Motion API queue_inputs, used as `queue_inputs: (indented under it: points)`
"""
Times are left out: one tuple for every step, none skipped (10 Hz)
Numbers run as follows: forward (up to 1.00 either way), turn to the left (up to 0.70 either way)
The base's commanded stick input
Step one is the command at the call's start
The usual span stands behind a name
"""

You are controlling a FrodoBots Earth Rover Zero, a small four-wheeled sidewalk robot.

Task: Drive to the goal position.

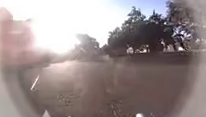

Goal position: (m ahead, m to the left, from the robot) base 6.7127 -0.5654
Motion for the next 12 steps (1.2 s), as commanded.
queue_inputs:
  points:
    - [0.70,0.03]
    - [0.70,0.03]
    - [0.70,0.03]
    - [0.70,0.02]
    - [0.70,-0.01]
    - [0.70,-0.05]
    - [0.70,-0.28]
    - [0.70,-0.28]
    - [0.70,-0.28]
    - [0.70,0.03]
    - [0.70,0.03]
    - [0.70,0.03]
